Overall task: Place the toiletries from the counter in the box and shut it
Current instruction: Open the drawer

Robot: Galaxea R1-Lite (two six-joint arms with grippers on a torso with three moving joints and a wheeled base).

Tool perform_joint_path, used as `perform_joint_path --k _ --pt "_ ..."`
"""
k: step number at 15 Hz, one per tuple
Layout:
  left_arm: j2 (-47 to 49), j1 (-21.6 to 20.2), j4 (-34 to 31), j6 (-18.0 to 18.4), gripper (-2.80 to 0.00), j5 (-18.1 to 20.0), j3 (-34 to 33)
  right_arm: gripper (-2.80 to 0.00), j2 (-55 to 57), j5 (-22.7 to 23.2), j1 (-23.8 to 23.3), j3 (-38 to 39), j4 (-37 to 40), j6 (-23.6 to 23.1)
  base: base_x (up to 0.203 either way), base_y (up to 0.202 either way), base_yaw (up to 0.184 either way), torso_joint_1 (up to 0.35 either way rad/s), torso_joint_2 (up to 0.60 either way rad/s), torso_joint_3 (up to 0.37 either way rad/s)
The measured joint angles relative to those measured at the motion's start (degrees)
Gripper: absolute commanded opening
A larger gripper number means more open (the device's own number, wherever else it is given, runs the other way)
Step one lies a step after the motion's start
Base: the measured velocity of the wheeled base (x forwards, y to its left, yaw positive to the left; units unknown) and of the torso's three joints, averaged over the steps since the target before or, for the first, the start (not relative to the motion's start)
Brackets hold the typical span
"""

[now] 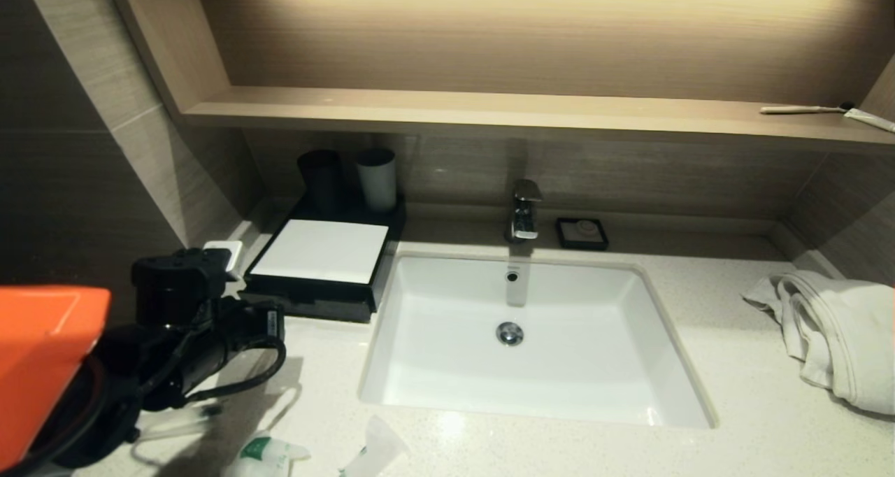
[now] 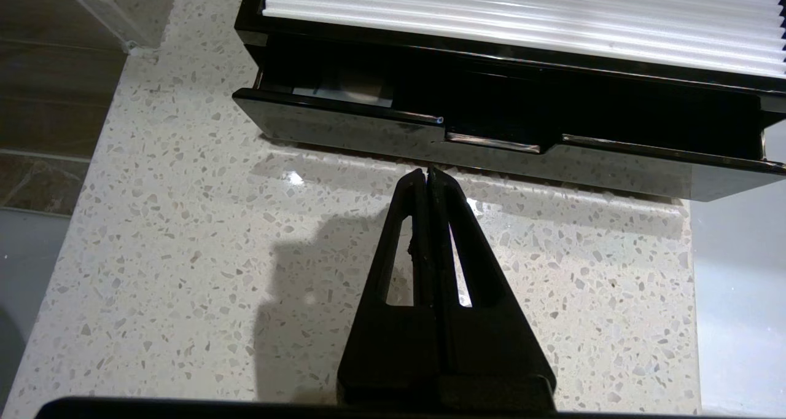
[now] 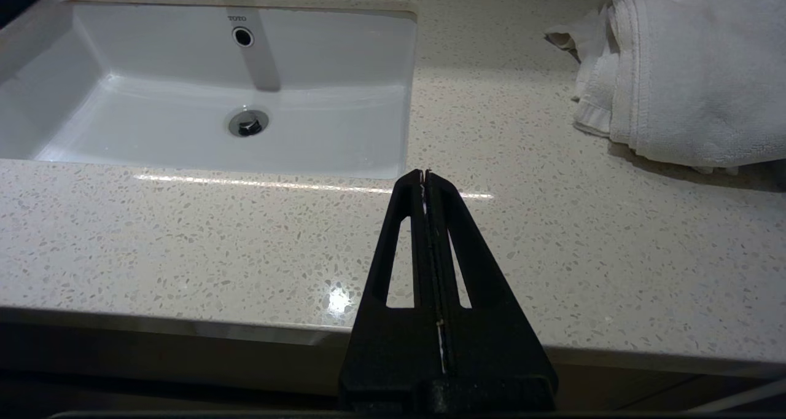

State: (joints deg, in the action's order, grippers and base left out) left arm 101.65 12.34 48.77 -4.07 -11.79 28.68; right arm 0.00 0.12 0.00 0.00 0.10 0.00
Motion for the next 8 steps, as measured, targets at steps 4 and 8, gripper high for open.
perform_joint_path --k 4,8 --pt "1.6 0.7 0.8 0.0 -2.80 0.0 0.2 -2.80 0.0 0.0 0.0 0.0 0.0 0.0 0.000 0.000 0.000 0.000 0.00 0.000" --pt "3.1 1.2 3.0 0.1 -2.80 -0.4 0.3 -2.80 0.0 0.0 0.0 0.0 0.0 0.0 0.000 0.000 0.000 0.000 0.00 0.000"
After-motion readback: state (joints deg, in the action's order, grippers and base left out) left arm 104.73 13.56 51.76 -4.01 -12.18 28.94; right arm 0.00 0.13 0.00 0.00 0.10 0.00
